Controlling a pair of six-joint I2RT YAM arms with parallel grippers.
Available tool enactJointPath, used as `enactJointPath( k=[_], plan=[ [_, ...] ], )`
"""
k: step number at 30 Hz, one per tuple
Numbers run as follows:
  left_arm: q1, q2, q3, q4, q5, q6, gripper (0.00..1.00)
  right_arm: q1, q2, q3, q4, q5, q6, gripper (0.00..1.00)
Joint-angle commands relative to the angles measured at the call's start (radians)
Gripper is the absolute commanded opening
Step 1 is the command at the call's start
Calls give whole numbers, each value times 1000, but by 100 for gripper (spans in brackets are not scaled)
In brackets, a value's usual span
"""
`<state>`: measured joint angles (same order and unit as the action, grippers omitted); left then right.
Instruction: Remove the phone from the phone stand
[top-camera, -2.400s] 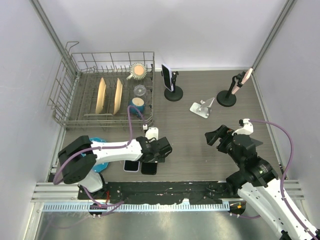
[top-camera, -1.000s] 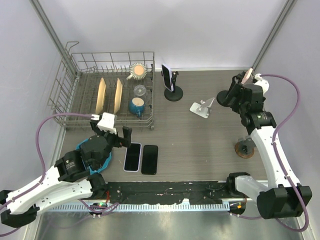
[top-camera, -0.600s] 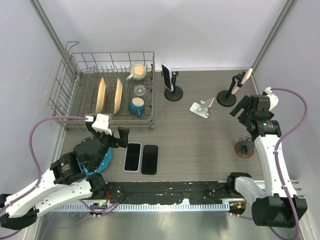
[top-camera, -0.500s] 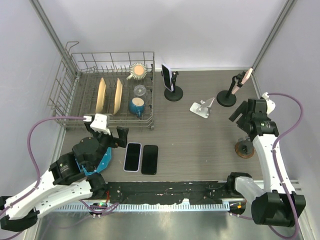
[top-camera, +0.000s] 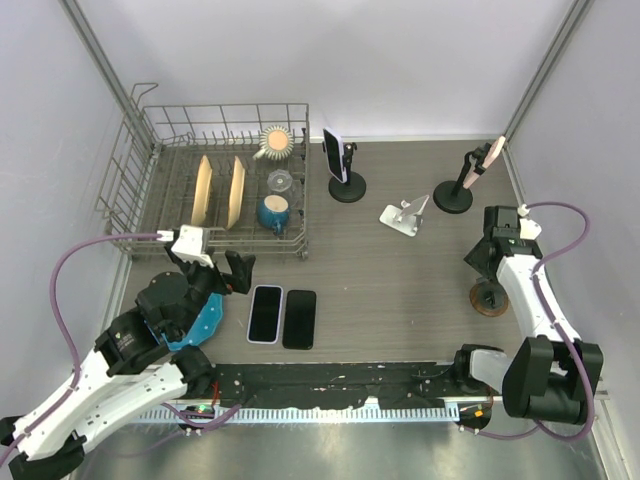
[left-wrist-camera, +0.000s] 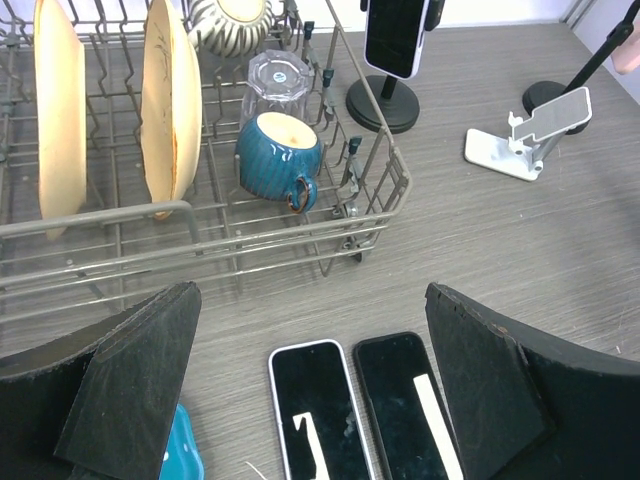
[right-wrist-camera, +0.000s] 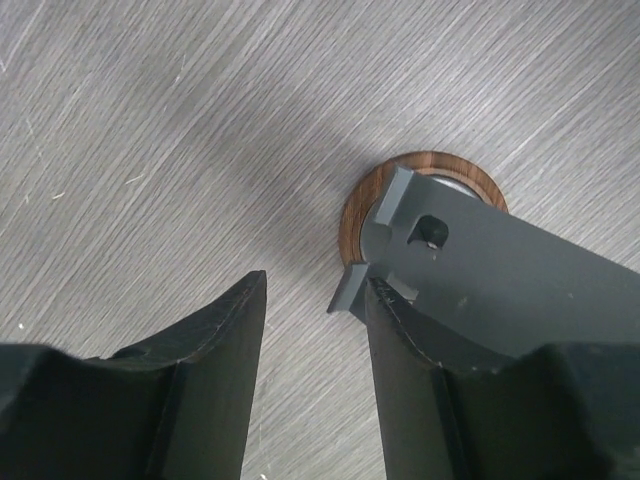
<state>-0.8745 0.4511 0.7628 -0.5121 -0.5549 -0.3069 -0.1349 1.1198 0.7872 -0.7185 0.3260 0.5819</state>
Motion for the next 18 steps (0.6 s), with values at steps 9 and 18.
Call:
enactJointPath(
  k=[9, 18],
  plan=[
    [60, 0, -11, 55, 107, -29, 100, -3, 87, -3, 85, 67, -8, 36],
    [63, 5, -13, 53, 112, -28, 100, -3, 94, -14, 76, 28, -24, 30]
  ],
)
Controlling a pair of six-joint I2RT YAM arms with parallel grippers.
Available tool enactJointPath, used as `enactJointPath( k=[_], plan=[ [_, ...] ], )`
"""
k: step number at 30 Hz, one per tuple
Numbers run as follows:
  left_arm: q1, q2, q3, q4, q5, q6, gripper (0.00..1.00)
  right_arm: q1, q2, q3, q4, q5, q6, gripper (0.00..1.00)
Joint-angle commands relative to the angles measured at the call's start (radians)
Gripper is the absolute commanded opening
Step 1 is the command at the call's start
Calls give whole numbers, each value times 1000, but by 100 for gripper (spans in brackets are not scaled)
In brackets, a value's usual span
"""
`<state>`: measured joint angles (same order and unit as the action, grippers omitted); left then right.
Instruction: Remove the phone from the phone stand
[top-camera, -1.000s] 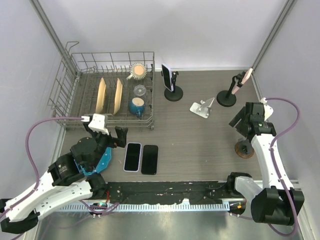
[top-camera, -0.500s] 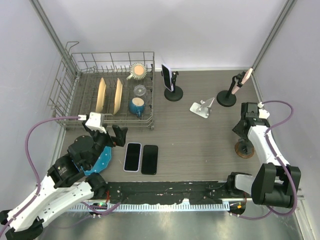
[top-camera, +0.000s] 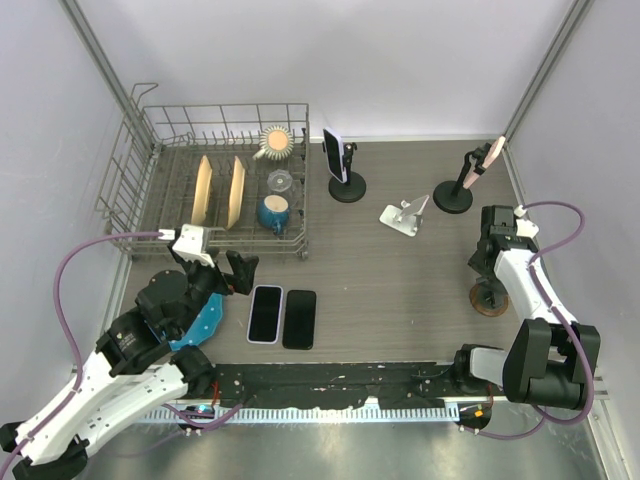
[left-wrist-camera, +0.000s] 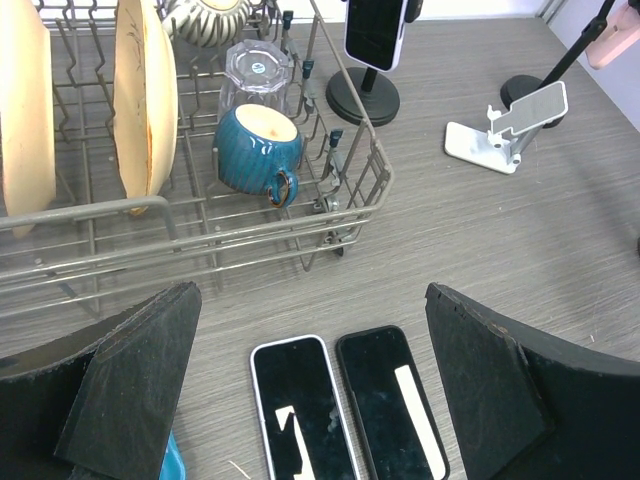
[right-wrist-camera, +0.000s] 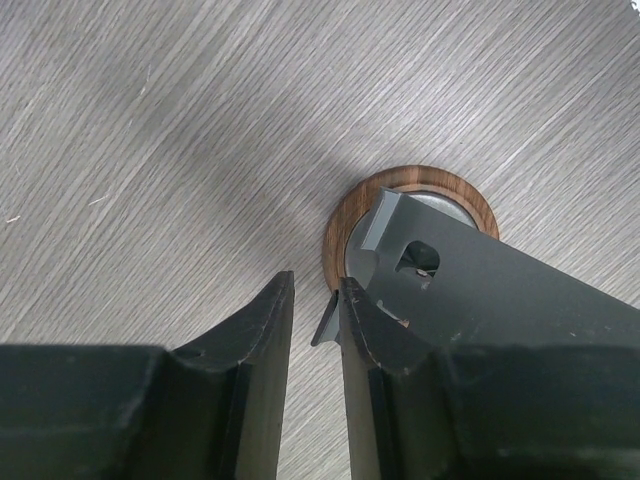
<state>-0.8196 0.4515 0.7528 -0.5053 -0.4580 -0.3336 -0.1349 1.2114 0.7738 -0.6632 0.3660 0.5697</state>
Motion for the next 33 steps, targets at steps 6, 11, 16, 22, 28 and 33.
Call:
enactJointPath(
  k=[6, 11, 16, 22, 28, 33],
  plan=[
    [7, 6, -3, 48, 16, -2, 100, -3, -4, 7, -4, -38, -30, 27],
    [8, 3, -4, 50, 15, -1, 100, -3, 10, 12, -1, -44, -50, 15],
    [13, 4, -4, 47, 13, -2, 100, -3, 22, 33, 14, -64, -68, 1],
    [17, 7, -6, 47, 15, -4, 100, -3, -13, 42, 66, -91, -109, 1],
    [19, 10, -6, 47, 19, -5, 100, -2, -7, 80, 165, -167, -195, 1],
    [23, 12, -7, 48, 12, -7, 100, -2, -12, 93, 272, -239, -232, 1]
  ],
)
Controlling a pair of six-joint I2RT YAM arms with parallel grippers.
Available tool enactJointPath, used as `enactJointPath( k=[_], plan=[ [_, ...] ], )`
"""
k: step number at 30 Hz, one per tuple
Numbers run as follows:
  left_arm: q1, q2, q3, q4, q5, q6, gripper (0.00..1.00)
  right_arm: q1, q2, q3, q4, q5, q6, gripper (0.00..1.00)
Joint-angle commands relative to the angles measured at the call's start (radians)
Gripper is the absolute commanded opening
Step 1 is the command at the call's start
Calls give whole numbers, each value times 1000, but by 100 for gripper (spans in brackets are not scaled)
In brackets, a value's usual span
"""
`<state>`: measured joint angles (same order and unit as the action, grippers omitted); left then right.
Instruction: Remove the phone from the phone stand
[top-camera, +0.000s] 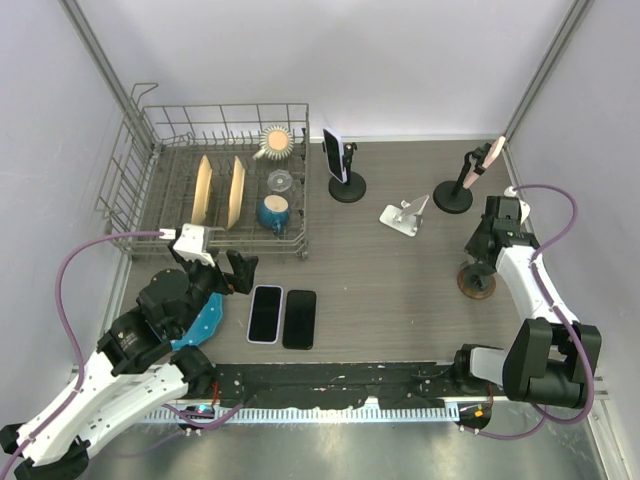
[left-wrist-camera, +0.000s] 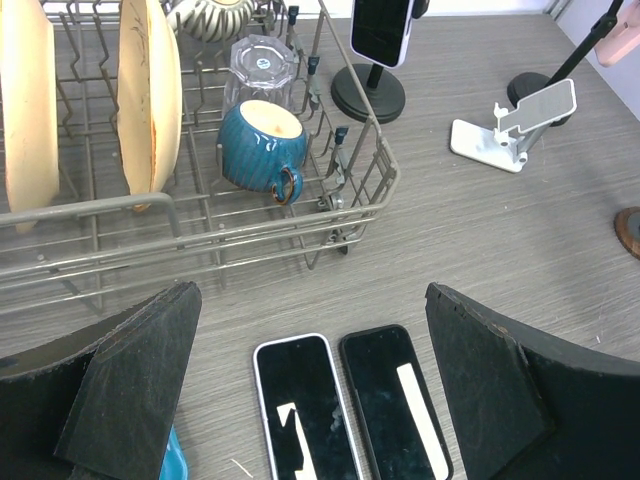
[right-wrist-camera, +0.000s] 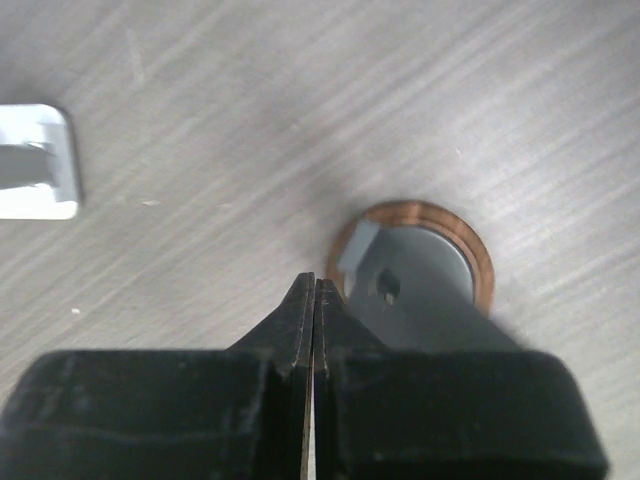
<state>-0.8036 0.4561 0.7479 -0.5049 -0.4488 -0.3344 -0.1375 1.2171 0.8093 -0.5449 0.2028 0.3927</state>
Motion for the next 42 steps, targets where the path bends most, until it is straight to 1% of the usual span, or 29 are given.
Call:
enactJointPath(
  k=[1, 6, 9, 10, 11, 12, 13, 14, 15, 16, 17, 18, 21, 23, 25, 28, 29, 30, 31, 33, 34, 35, 37, 40, 41, 42],
  plan=[
    [9, 7, -2, 46, 1, -8, 100, 1, -13, 67, 167, -80, -60, 1],
    [14, 12, -4, 48, 9, -9, 100, 29, 50, 106, 244, -108, -86, 1],
    [17, 15, -5, 46, 2, -9, 100, 52, 76, 159, 212, -79, -51, 1],
    [17, 15, -5, 45, -1, -9, 100, 53, 73, 175, 197, -27, -31, 2],
    [18, 15, -5, 42, -4, -9, 100, 53, 67, 185, 175, 7, -20, 7],
    [18, 15, -5, 39, -5, -9, 100, 53, 59, 194, 118, 47, -3, 13],
    [18, 15, -4, 40, -4, -11, 100, 52, 56, 214, 81, 84, 4, 28],
    [18, 15, -4, 40, -2, -11, 100, 52, 53, 221, 44, 163, 11, 37],
    [20, 13, -5, 43, 2, -9, 100, 52, 38, 226, -22, 197, 20, 46],
    [20, 10, -5, 43, 7, -12, 100, 50, 24, 222, -45, 228, 35, 59],
    [21, 9, -5, 45, 10, -12, 100, 49, 3, 214, -64, 268, 41, 64],
    [21, 6, -7, 45, 13, -12, 100, 46, -45, 193, -82, 279, 46, 72],
    [21, 3, -7, 46, 15, -14, 100, 24, -132, 162, -116, 305, 72, 79],
    [21, -2, -7, 46, 19, -14, 100, -26, -200, 153, -144, 294, 93, 80],
    [20, -4, -7, 48, 21, -15, 100, -85, -252, 137, -170, 245, 106, 80],
    [20, -8, -7, 49, 30, -15, 100, -143, -286, 100, -179, 169, 123, 80],
    [20, -10, -8, 51, 32, -17, 100, -184, -291, 88, -176, 137, 121, 80],
    [20, -11, -9, 51, 33, -17, 100, -204, -289, 59, -164, 98, 123, 80],
    [20, -13, -9, 52, 33, -17, 100, -227, -286, 42, -155, -5, 127, 80],
    [20, -11, -9, 51, 33, -17, 100, -273, -292, -17, -112, -92, 155, 79],
    [20, -13, -9, 51, 35, -18, 100, -284, -298, -39, -89, -164, 166, 78],
    [21, -11, -10, 51, 36, -18, 100, -290, -306, -61, -69, -189, 178, 77],
    [20, -11, -10, 51, 35, -18, 100, -297, -320, -105, -26, -241, 209, 74],
    [20, -11, -10, 54, 39, -18, 100, -300, -307, -131, -9, -252, 201, 70],
    [20, -11, -10, 52, 39, -18, 100, -300, -307, -140, 0, -269, 195, 66],
    [20, -11, -10, 52, 38, -18, 100, -301, -309, -159, 28, -281, 192, 54]
  ],
)
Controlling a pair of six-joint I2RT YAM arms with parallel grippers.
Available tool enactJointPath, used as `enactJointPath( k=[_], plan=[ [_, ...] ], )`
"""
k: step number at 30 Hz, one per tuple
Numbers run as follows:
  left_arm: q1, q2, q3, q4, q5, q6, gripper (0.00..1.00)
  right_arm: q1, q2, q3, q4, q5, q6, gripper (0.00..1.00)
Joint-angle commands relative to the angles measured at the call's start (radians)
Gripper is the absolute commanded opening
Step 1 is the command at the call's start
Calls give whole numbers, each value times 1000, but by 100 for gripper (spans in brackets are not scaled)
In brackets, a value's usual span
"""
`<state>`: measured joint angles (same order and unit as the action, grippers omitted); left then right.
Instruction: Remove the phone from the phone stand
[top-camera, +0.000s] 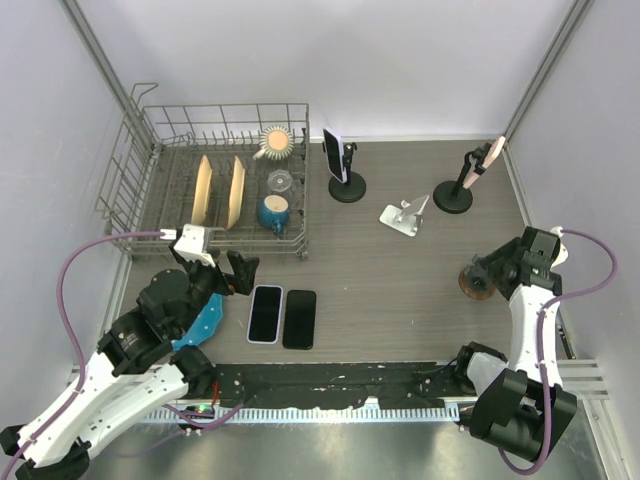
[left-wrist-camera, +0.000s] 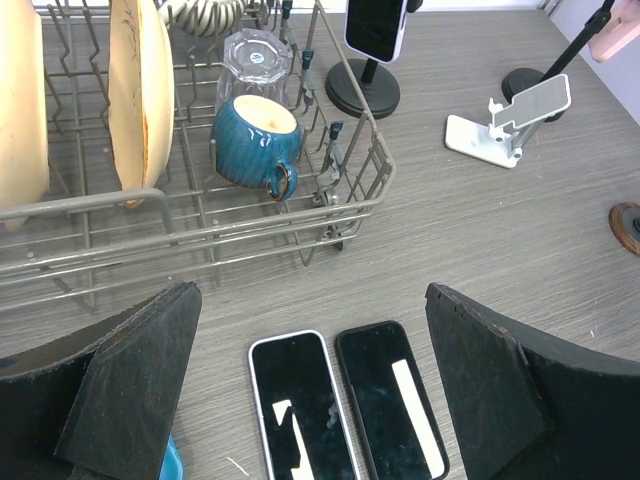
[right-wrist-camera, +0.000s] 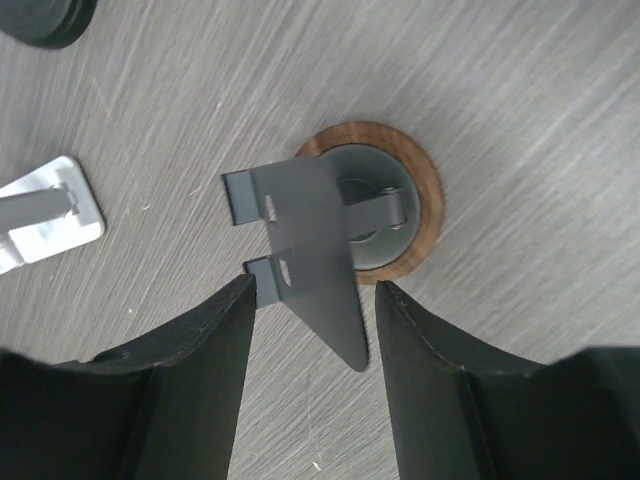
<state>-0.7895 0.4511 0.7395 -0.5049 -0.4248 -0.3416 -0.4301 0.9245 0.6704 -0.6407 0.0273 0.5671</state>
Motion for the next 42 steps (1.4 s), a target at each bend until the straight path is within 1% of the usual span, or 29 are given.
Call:
enactJointPath(
  k=[1, 2, 3, 5, 6, 7, 8, 9, 10, 11, 12, 16, 20, 21, 23, 28, 31, 32, 34, 35, 37, 38, 41, 42],
  plan=[
    [7, -5, -2, 51, 12, -11, 100, -9, -21, -31, 139, -115, 20, 49],
    [6, -5, -2, 51, 12, -10, 100, -9, -21, -41, 157, -122, 23, 42],
    [6, -5, -2, 51, 12, -11, 100, -10, -23, -57, 197, -142, 27, 31],
    [6, -5, -2, 49, 8, -11, 100, -9, -21, -64, 243, -170, 37, 18],
    [7, -6, -2, 49, 6, -10, 100, -9, -16, -72, 303, -208, 40, 6],
    [6, -5, -2, 51, 3, -10, 100, -9, -13, -77, 337, -233, 43, 1],
    [6, -3, -2, 49, 4, -10, 100, -9, -1, -83, 376, -251, 63, 1],
    [9, -2, -2, 49, 3, -10, 100, -9, 4, -97, 465, -298, 77, 1],
    [7, -2, -3, 48, 3, -10, 100, -7, 17, -101, 513, -322, 97, 1],
    [9, 1, -2, 48, 1, -10, 100, -1, 48, -103, 604, -340, 129, 1],
    [10, 1, -2, 49, 4, -8, 100, 10, 71, -97, 634, -351, 140, 1],
    [16, 8, -3, 48, 4, -10, 100, 106, 192, -28, 745, -296, 106, 1],
    [19, 6, -6, 49, -3, -8, 100, 172, 327, 11, 930, -314, 152, 1],
    [19, 6, -8, 49, -8, -8, 100, 198, 377, 29, 952, -317, 161, 1],
    [22, 8, -8, 52, -9, -8, 100, 220, 416, 50, 989, -304, 169, 1],
    [21, 17, -6, 48, -11, -7, 100, 241, 484, 78, 975, -257, 159, 2],
    [22, 18, -6, 48, -8, -7, 100, 241, 488, 95, 905, -228, 120, 8],
    [24, 20, -6, 49, -6, -7, 100, 243, 487, 100, 871, -224, 103, 15],
    [22, 20, -6, 48, -2, -7, 100, 241, 484, 107, 831, -216, 82, 22],
    [22, 21, -6, 46, -2, -7, 100, 243, 479, 118, 794, -213, 64, 37],
    [24, 23, -6, 46, -3, -8, 100, 243, 478, 129, 759, -207, 45, 54],
    [24, 23, -6, 48, -2, -8, 100, 241, 470, 142, 727, -205, 37, 65],
    [24, 23, -6, 48, 1, -8, 100, 241, 441, 179, 658, -193, 8, 78],
    [24, 24, -6, 48, 3, -8, 100, 241, 429, 190, 647, -187, -7, 79]
  ],
)
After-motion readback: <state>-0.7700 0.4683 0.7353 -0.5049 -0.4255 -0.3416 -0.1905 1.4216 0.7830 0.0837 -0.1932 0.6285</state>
